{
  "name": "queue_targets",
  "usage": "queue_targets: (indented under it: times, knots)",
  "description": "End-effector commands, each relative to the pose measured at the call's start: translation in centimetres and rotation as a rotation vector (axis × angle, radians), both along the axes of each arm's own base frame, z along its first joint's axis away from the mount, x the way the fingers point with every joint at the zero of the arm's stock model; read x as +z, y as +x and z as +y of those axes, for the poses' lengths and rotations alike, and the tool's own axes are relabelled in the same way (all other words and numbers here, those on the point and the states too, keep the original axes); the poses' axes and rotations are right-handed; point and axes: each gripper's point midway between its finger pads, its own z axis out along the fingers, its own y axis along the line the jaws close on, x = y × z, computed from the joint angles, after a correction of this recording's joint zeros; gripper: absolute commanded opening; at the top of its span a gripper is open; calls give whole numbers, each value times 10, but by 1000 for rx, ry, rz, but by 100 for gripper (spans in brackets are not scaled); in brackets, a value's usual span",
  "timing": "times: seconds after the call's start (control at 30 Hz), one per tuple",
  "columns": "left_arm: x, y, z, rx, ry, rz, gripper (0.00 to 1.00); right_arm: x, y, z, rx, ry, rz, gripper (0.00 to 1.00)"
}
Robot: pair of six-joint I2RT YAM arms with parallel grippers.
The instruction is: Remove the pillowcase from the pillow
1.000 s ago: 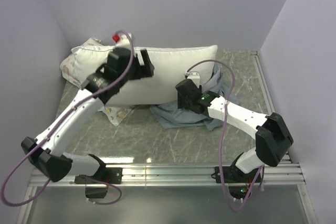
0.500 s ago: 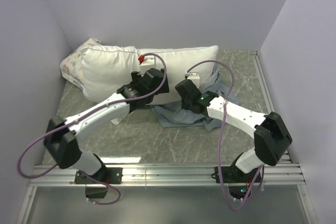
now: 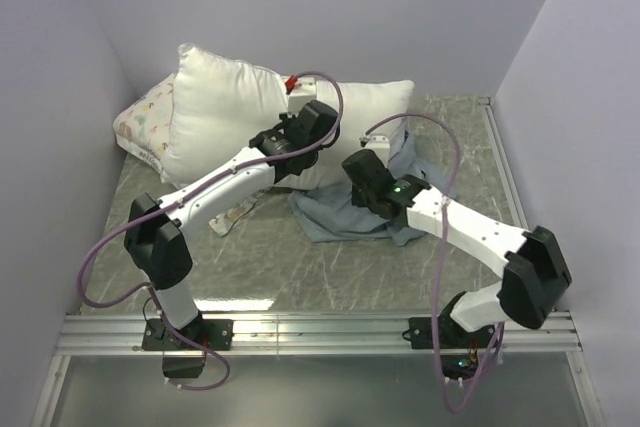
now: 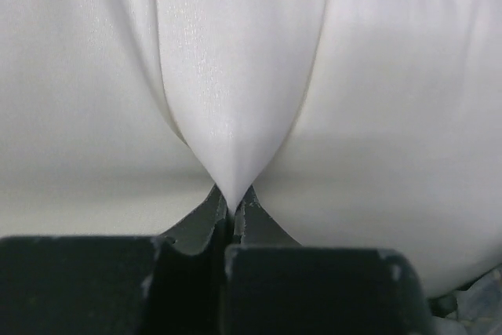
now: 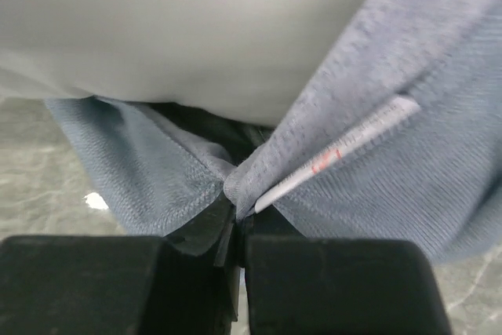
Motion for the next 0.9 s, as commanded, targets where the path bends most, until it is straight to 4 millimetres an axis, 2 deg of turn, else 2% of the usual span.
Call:
queue_targets:
  times: [0.0,0.03,0.07,0.1,0.17,0.2,0.23,0.3,0.33,0.37,0.57,0.67,0.77,0.8,0.87]
  knots:
    - [53,-2,11,-31,31,-40,0,38,-1,-23,-56,34,-90,0]
    - [88,2,12,-24,-6,-97,0,41,-1,-29,-70,32,-96,0]
    - [103,3,14,-20,-11,-117,0,49,-2,-35,-78,42,-112,0]
    - [136,4,21,-12,-27,-166,0,53,-2,-45,-100,44,-120,0]
    - [158,7,24,-6,-26,-199,0,53,-3,-57,-122,44,-120,0]
    - [186,6,31,7,-42,-244,0,48,-3,-66,-139,41,-110,0]
    - [195,7,34,14,-47,-262,0,46,0,-80,-176,37,-107,0]
    - [212,7,40,21,-47,-297,0,41,0,-94,-199,51,-100,0]
    - [225,7,42,28,-69,-331,0,39,3,-109,-243,49,-97,0]
    - [235,4,48,39,-80,-356,0,39,3,-116,-261,53,-100,0]
    - [265,-2,69,77,-114,-435,0,35,13,-170,-440,36,-95,0]
    - [273,-5,77,80,-132,-457,0,45,19,-183,-488,68,-105,0]
    - [273,-6,73,53,-140,-459,0,72,26,-192,-530,100,-168,0]
    - [272,-5,73,48,-134,-457,0,89,28,-195,-546,109,-200,0]
    - [267,-4,70,39,-125,-446,0,108,28,-209,-593,100,-240,0]
